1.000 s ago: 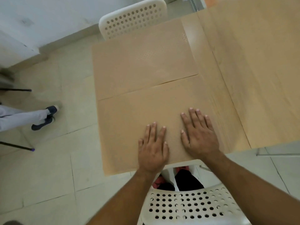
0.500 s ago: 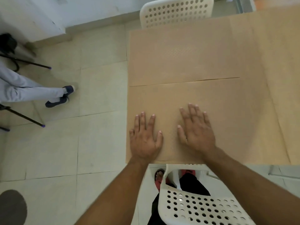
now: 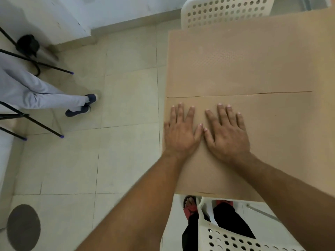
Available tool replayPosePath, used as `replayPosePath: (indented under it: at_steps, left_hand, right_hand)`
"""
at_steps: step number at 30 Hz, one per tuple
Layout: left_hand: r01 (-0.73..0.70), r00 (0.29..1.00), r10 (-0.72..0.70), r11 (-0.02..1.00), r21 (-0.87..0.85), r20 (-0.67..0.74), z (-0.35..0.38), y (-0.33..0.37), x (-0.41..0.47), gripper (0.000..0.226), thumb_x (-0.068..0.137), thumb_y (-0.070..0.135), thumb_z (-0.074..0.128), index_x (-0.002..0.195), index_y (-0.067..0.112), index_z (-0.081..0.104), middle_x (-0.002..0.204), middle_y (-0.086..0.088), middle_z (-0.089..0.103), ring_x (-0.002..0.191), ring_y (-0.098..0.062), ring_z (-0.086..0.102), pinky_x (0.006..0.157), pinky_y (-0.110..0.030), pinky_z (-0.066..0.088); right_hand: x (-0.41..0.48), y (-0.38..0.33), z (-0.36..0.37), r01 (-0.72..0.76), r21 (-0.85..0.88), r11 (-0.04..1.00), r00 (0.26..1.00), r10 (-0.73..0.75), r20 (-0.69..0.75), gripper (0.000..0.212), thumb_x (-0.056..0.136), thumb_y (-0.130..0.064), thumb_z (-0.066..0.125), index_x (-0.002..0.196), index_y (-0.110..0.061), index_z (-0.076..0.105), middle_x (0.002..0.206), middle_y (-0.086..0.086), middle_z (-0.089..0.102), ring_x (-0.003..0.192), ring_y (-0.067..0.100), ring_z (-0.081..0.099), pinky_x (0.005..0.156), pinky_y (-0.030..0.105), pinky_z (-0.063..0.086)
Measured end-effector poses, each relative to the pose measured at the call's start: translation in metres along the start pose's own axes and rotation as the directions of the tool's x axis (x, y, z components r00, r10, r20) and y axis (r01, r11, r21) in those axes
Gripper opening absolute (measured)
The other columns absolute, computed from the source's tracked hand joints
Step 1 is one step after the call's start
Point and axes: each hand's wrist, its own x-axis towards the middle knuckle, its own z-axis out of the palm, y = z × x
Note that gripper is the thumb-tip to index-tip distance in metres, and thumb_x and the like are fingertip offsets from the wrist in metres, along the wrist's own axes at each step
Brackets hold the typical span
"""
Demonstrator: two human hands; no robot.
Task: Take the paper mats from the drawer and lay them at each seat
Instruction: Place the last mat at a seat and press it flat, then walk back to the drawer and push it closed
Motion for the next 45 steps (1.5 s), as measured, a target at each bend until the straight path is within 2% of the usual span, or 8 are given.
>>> replayPosePath:
  at_steps: [4,12,18,26,29,32,38,45]
  left_hand:
    - [0.091,0.996,-0.092,0.996,-0.019,-0.015,0.004,0.005,0.014,0.067,0.096,0.053,0.026,0.158,0.029,0.017,0.167,-0.005,0.005,0.154,-0.025,0.0,0.118,-0.054,0.018]
    - [0.049,0.997,-0.046,0.997,-0.054,0.064,0.007,0.03,0.0,0.061,0.097,0.046,0.023,0.156,0.037,0.015,0.167,0.01,0.003,0.154,-0.016,-0.004,0.115,-0.056,0.021]
    - [0.039,0.998,-0.038,0.999,-0.034,0.052,0.006,0.036,-0.004,0.072,0.091,0.057,0.034,0.157,0.039,0.013,0.167,0.007,0.004,0.153,-0.02,-0.004,0.113,-0.062,0.016]
    - [0.05,0.993,-0.049,0.999,-0.002,0.11,-0.004,0.042,-0.006,0.075,0.092,0.063,0.029,0.157,0.037,0.004,0.167,0.005,-0.006,0.153,-0.022,-0.008,0.115,-0.063,0.016]
    - [0.061,0.994,-0.057,0.998,-0.036,0.095,-0.02,0.05,-0.01,0.075,0.092,0.064,0.031,0.158,0.035,0.008,0.167,0.003,-0.004,0.153,-0.022,-0.006,0.116,-0.061,0.016]
    - [0.022,0.996,-0.015,0.997,-0.079,0.085,-0.041,0.066,-0.022,0.072,0.091,0.06,0.039,0.155,0.032,0.021,0.167,0.0,0.003,0.153,-0.023,0.001,0.115,-0.059,0.021]
    - [-0.021,1.0,0.014,0.965,-0.261,-0.027,-0.089,0.053,-0.043,0.066,0.09,0.055,0.045,0.149,0.027,0.036,0.161,-0.003,0.027,0.148,-0.023,0.02,0.117,-0.051,0.026]
    - [-0.137,0.969,0.052,0.927,-0.35,-0.243,-0.183,-0.036,-0.056,0.062,0.09,0.054,0.047,0.146,0.026,0.042,0.154,0.0,0.038,0.145,-0.019,0.028,0.117,-0.045,0.028]
  right_hand:
    - [0.0,0.0,0.004,0.003,0.0,1.0,1.0,-0.003,-0.018,0.062,0.099,-0.05,0.027,0.158,-0.032,0.022,0.167,0.007,0.014,0.154,0.027,0.01,0.124,0.048,0.007]
    - [0.007,0.003,0.002,-0.01,0.018,1.0,1.0,0.01,0.02,0.061,0.097,-0.049,0.021,0.157,-0.039,0.02,0.168,0.004,0.013,0.154,0.026,0.01,0.123,0.05,0.006]
    - [0.0,0.102,-0.023,-0.311,0.024,0.95,0.95,0.311,0.018,0.068,0.096,-0.066,0.014,0.158,-0.041,0.004,0.169,0.002,0.0,0.154,0.026,-0.001,0.123,0.05,0.001]
    - [-0.036,0.178,-0.047,-0.366,-0.005,0.931,0.929,0.365,0.068,0.079,0.093,-0.072,0.006,0.159,-0.03,-0.003,0.168,0.006,-0.003,0.154,0.027,-0.002,0.123,0.049,0.002]
    - [-0.043,0.163,-0.06,-0.271,0.027,0.962,0.96,0.268,0.085,0.079,0.093,-0.071,0.007,0.159,-0.029,-0.005,0.168,0.008,-0.005,0.154,0.026,-0.003,0.124,0.047,0.001]
    - [-0.048,0.13,-0.071,-0.164,0.145,0.976,0.983,0.149,0.106,0.073,0.099,-0.062,0.026,0.159,-0.03,0.001,0.168,0.008,-0.001,0.154,0.026,0.002,0.124,0.045,0.01]
    - [-0.037,0.04,-0.107,-0.076,0.489,0.869,0.996,0.092,-0.009,0.073,0.096,-0.041,0.054,0.157,-0.023,0.02,0.163,0.007,0.026,0.15,0.021,0.023,0.119,0.036,0.022]
    - [-0.03,-0.081,-0.161,0.098,0.504,0.858,0.983,-0.006,-0.182,0.072,0.094,-0.048,0.057,0.155,-0.025,0.025,0.159,-0.002,0.033,0.146,0.016,0.031,0.114,0.034,0.028]
